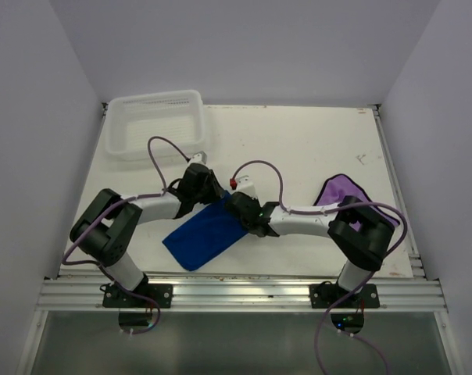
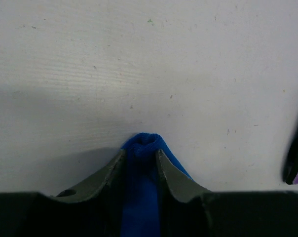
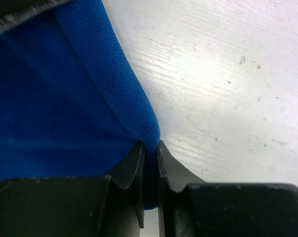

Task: Roll the towels
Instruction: Roll the towel

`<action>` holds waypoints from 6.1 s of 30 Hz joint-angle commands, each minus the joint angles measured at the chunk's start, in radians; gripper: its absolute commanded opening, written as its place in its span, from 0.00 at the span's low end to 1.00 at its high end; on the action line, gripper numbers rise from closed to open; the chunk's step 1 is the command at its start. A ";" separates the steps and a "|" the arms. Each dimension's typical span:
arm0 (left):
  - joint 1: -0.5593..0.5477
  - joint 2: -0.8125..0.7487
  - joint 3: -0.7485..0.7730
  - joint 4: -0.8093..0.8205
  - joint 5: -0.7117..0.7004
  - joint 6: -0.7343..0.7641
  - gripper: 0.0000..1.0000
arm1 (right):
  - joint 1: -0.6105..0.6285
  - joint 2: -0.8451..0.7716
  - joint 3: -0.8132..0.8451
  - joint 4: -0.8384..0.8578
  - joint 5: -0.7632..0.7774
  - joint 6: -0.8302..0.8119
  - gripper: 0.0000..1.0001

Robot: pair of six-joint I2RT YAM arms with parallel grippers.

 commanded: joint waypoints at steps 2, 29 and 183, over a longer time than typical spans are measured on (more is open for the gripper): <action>0.039 -0.057 0.038 -0.005 -0.008 0.005 0.34 | 0.046 0.019 0.023 -0.118 0.199 -0.053 0.00; 0.010 -0.061 -0.009 0.211 0.365 -0.211 0.40 | 0.284 0.216 0.172 -0.198 0.602 -0.157 0.00; -0.074 -0.029 -0.288 0.352 0.285 -0.223 0.38 | 0.386 -0.010 0.102 -0.276 0.388 0.064 0.35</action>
